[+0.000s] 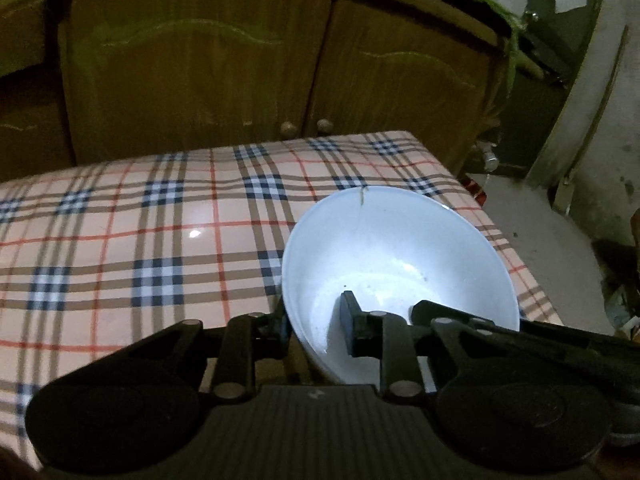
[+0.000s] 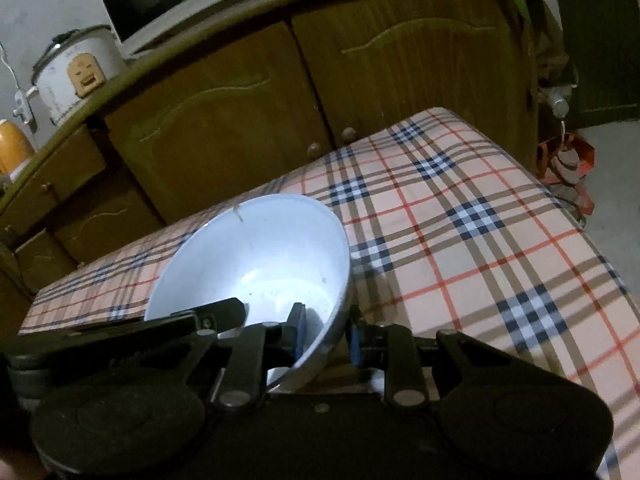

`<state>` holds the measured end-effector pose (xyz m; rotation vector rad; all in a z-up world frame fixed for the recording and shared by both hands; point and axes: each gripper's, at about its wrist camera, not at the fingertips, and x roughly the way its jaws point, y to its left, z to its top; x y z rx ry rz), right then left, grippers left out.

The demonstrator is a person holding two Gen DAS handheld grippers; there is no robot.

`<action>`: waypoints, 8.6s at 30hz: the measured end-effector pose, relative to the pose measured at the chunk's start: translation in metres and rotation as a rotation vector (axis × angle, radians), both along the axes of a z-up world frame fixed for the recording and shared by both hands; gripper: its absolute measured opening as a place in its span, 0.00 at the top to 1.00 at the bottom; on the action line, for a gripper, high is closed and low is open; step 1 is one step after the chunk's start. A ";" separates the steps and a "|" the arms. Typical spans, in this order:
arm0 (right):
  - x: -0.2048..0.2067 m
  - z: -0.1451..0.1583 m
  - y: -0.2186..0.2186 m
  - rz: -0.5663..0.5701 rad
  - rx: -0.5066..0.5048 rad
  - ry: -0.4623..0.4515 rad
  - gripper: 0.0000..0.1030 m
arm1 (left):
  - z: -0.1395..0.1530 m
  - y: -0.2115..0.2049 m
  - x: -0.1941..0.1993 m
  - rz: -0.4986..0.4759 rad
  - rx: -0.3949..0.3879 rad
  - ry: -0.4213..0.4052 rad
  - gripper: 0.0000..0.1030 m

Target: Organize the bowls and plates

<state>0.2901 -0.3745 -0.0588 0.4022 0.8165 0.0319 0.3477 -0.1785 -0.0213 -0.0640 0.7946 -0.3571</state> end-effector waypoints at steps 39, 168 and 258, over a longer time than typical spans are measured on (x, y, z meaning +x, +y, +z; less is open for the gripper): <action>-0.178 0.143 0.034 -0.009 -0.033 -0.172 0.72 | 0.107 0.013 -0.172 -0.017 0.035 -0.196 0.73; -0.263 0.145 0.052 0.003 -0.042 -0.135 0.72 | 0.089 0.025 -0.246 -0.059 0.029 -0.132 0.72; -0.259 0.066 0.065 0.094 0.030 0.142 0.55 | 0.011 0.046 -0.233 -0.062 -0.011 0.164 0.71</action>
